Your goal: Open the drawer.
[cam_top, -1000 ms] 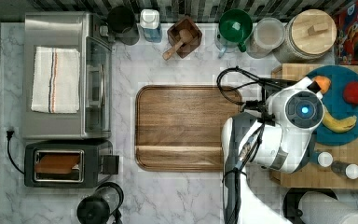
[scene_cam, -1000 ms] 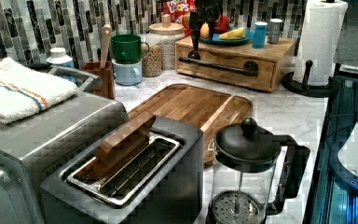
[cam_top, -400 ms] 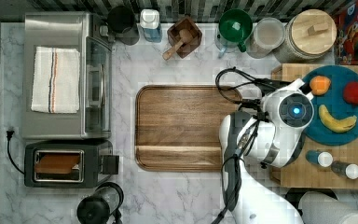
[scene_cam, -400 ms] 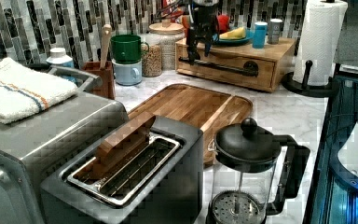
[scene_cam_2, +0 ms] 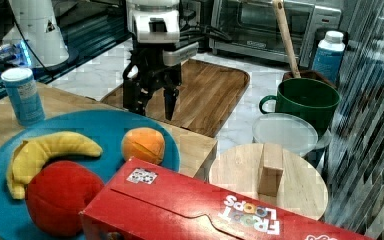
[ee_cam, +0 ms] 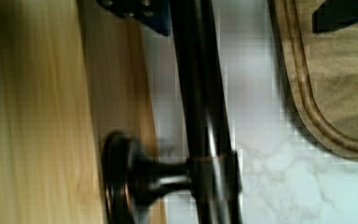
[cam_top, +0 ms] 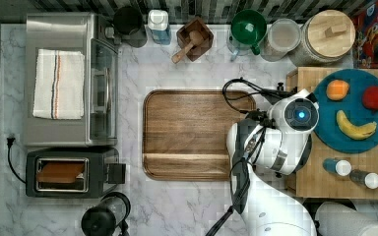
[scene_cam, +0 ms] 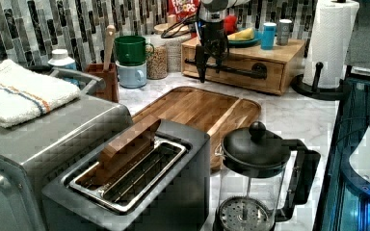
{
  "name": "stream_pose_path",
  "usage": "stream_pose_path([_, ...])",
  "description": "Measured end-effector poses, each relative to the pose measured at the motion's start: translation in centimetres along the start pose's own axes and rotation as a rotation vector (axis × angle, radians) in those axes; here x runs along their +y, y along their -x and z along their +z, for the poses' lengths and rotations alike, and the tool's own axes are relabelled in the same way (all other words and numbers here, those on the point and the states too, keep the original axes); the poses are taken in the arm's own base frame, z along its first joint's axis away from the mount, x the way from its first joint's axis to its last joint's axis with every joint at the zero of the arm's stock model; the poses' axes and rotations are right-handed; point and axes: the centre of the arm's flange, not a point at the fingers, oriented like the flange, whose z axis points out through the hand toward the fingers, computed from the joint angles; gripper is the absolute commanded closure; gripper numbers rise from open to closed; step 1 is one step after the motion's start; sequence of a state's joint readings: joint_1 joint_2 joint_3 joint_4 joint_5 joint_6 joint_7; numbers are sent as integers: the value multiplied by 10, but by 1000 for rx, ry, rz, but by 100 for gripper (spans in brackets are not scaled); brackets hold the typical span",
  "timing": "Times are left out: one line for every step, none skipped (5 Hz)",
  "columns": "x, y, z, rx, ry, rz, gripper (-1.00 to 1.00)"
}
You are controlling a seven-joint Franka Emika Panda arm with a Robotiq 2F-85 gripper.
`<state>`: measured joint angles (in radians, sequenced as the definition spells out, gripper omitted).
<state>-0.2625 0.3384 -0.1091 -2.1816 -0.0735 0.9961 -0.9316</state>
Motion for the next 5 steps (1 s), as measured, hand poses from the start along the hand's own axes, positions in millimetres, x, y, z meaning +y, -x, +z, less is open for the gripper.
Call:
stream_pose_path([-3, 1, 0, -5, 16, -32, -100])
stream_pose_path([-3, 2, -1, -5, 17, -35, -100])
stream_pose_path([-3, 2, -4, -5, 9, -35, -100])
stream_pose_path([-3, 3, -4, -6, 1, -55, -100])
stream_pose_path([-2, 4, -5, -11, -4, -82, -100])
